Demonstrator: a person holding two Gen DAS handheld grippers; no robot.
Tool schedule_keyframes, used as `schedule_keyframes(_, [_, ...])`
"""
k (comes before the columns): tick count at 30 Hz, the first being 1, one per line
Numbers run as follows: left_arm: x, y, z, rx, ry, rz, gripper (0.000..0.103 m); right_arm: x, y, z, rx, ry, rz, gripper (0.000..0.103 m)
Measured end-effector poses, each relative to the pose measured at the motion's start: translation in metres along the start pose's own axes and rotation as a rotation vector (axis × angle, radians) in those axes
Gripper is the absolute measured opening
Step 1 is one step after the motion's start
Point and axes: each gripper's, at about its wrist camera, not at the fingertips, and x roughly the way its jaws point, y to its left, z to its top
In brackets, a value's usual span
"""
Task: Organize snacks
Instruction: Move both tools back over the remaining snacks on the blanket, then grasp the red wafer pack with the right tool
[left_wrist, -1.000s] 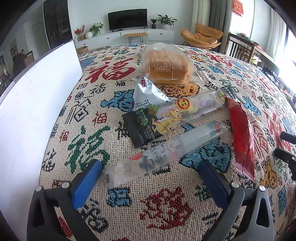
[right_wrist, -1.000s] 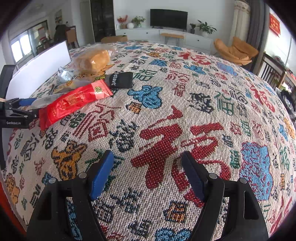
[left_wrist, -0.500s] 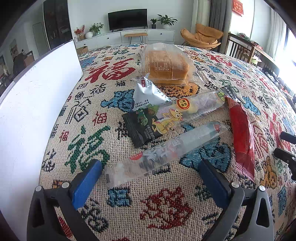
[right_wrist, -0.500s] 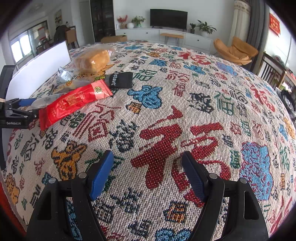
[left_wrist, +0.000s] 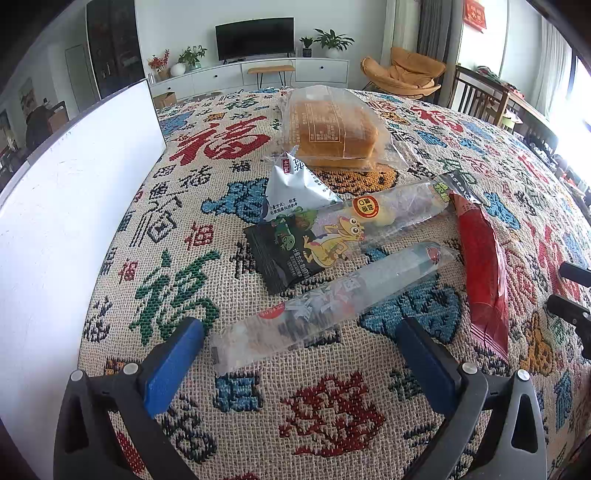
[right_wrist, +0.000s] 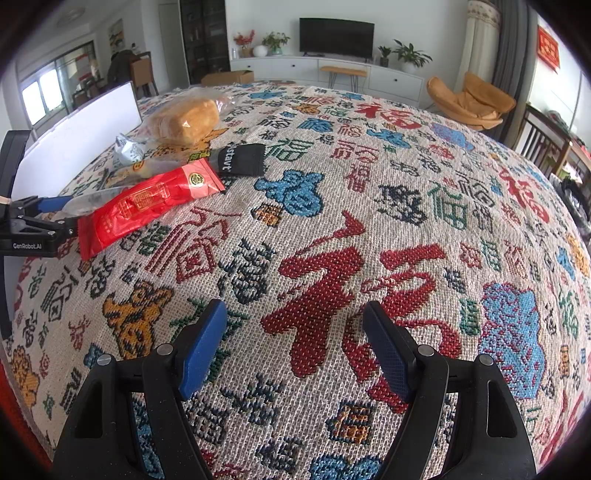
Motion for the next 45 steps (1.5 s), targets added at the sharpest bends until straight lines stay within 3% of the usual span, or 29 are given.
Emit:
schedule_keyframes(20, [0.001, 0.0, 0.001, -0.005, 0.001, 0.0, 0.103, 0.0, 0.0, 0.0, 0.001, 0.0, 0.001, 0.079])
schedule_keyframes(26, [-0.033, -0.007, -0.037, 0.007, 0.126, 0.003, 0.103, 0.001, -0.001, 0.001, 0.005, -0.001, 0.005, 0.079])
schedule_keyframes(29, [-0.045, -0.005, -0.054, 0.002, 0.1, 0.005, 0.103, 0.001, -0.001, 0.001, 0.005, -0.001, 0.005, 0.079])
schedule_keyframes(35, [-0.046, -0.007, -0.057, -0.022, 0.078, 0.024, 0.103, 0.002, 0.0, 0.002, 0.012, 0.006, 0.009, 0.082])
schedule_keyframes(37, [-0.046, -0.006, -0.057, -0.024, 0.074, 0.024, 0.103, 0.001, 0.0, 0.011, 0.092, 0.032, 0.092, 0.082])
schedule_keyframes(40, [-0.046, -0.005, -0.057, -0.027, 0.066, 0.025, 0.103, 0.003, 0.002, 0.033, 0.285, 0.067, 0.364, 0.082])
schedule_keyframes(42, [-0.047, -0.005, -0.057, -0.027, 0.065, 0.025, 0.103, 0.019, 0.014, 0.054, 0.371, 0.136, 0.432, 0.081])
schedule_keyframes(45, [-0.046, -0.006, -0.057, -0.027, 0.066, 0.025, 0.103, 0.051, 0.039, 0.085, 0.404, 0.22, 0.418, 0.077])
